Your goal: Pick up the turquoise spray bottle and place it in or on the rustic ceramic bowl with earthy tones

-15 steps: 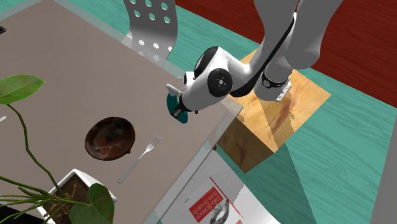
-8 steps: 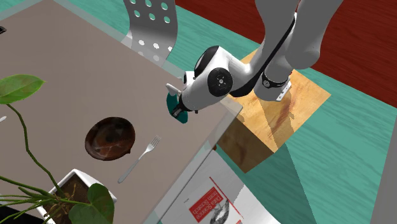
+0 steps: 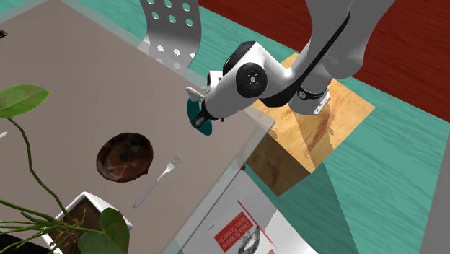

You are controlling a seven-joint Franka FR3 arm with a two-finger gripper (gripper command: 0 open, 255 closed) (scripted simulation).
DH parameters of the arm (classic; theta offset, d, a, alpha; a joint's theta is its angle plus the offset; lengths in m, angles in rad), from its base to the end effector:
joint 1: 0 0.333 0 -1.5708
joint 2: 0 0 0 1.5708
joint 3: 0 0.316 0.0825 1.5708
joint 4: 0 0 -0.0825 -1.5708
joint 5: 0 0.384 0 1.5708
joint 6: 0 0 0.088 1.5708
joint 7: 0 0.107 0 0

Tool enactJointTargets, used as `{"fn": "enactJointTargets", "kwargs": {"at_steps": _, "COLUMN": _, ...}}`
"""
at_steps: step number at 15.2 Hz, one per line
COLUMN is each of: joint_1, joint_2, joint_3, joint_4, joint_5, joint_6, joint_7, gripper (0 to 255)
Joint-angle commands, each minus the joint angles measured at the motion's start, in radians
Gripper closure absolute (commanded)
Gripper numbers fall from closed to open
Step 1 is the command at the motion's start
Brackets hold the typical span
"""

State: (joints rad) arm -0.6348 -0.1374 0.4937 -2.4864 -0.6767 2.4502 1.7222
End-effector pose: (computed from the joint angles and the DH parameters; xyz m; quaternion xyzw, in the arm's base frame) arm 0.4636 -0.0674 0.3414 0.7552 -0.6040 0.2019 0.1555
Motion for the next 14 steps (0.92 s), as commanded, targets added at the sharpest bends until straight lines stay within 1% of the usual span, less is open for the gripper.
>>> {"fn": "enactJointTargets", "kwargs": {"at_steps": 1, "joint_1": 0.007, "joint_2": -0.023, "joint_3": -0.004, "joint_4": 0.004, "joint_5": 0.033, "joint_6": -0.016, "joint_7": -0.033, "gripper": 255}}
{"fn": "enactJointTargets", "kwargs": {"at_steps": 7, "joint_1": 0.029, "joint_2": -0.084, "joint_3": -0.021, "joint_4": 0.027, "joint_5": 0.116, "joint_6": -0.072, "joint_7": -0.119, "gripper": 255}}
{"fn": "enactJointTargets", "kwargs": {"at_steps": 14, "joint_1": 0.052, "joint_2": -0.141, "joint_3": -0.041, "joint_4": 0.067, "joint_5": 0.189, "joint_6": -0.145, "joint_7": -0.202, "gripper": 255}}
